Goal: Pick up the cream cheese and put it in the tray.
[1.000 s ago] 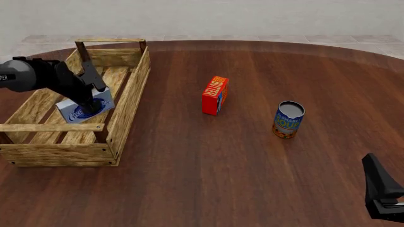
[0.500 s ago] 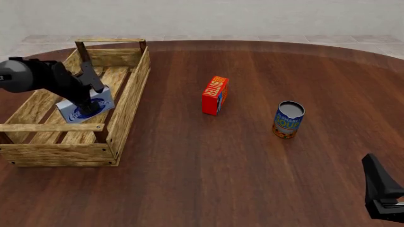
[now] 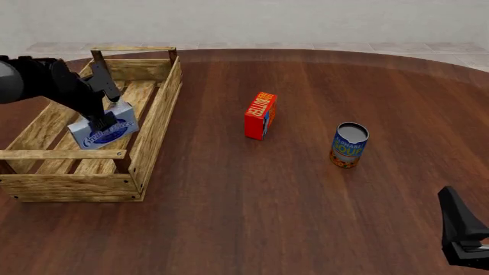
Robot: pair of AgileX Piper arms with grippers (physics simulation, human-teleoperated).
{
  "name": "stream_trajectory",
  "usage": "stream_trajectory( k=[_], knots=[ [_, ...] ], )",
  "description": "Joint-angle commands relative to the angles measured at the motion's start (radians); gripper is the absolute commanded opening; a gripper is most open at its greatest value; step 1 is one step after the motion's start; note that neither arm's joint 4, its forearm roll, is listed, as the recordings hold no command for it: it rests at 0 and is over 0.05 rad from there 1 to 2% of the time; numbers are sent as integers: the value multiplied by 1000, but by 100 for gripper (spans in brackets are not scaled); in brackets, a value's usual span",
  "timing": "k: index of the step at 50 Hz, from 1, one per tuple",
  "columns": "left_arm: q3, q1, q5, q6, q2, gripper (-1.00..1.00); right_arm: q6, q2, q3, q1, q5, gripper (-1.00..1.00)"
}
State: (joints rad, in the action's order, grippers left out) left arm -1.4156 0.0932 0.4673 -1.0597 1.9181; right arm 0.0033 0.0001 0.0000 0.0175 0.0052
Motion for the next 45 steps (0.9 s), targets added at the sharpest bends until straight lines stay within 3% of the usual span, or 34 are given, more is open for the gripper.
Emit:
stream_trajectory(
  k=[1, 21, 29, 30, 34, 45],
  knots=[
    [5, -20, 45, 12, -78, 100, 1, 0, 0, 0, -1, 100],
    [113, -50, 46, 27, -216, 100, 4, 0, 0, 1, -1, 100],
    [184, -85, 23, 72, -283, 100, 4, 0, 0, 1, 0, 100],
    [180, -102, 20, 110, -296, 100, 5, 0, 0, 1, 0, 100],
    [190, -115, 12, 148, -318, 100, 5, 0, 0, 2, -1, 100],
    [331, -119, -96, 211, -377, 100, 8, 0, 0, 1, -1, 100]
  ],
)
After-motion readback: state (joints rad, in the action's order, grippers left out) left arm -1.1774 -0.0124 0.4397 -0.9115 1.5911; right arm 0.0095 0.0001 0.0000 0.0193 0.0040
